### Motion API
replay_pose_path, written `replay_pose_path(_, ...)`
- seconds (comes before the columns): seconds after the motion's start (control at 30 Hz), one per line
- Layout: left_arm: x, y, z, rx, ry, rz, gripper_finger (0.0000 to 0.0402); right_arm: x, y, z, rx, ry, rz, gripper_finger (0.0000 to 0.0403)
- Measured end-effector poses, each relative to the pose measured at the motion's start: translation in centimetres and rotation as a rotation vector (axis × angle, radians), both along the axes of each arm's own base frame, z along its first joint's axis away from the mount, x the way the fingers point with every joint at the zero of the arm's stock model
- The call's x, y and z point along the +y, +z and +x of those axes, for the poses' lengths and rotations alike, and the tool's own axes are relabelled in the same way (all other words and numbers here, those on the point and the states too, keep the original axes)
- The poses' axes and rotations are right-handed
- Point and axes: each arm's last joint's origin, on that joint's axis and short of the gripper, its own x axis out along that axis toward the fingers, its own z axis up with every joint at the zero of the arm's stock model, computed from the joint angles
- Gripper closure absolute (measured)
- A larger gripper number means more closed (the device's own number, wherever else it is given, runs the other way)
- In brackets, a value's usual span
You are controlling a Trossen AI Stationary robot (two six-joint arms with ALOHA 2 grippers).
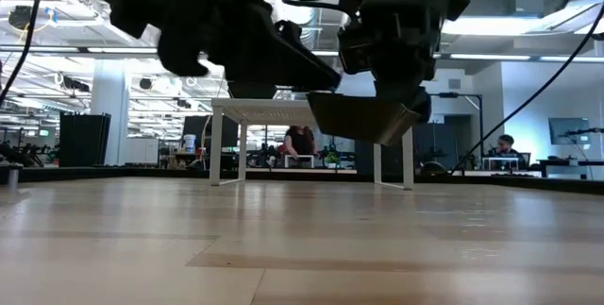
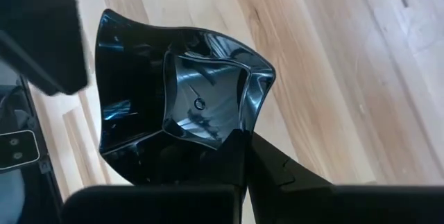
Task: Pick & Place Mini shaped plates
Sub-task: Stack the distorted square plate on top of the other distorted square plates on the shelf
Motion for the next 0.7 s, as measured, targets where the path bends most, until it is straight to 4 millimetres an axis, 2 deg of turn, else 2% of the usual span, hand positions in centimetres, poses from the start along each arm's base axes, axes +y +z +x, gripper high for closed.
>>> replay_pose_path(0.1,0.03,-0.3,0.3,-0.007,0.011,0.048,0.0261,0.0,0.04,0.09,-0.01,0.0,0.0,0.0401)
replay_pose_path(0.43,0.01,-0.52,0.31,0.001,0.011,0.057,0.0308,0.03,0.05,0.08,-0.009,0.004,0.009,0.0399)
replay_pose_path(0.7,-0.08,-0.55,0.27,0.005,0.002,0.055,0.0338,-0.1,0.61,0.55,-0.021,-0.02,0.217,0.0399)
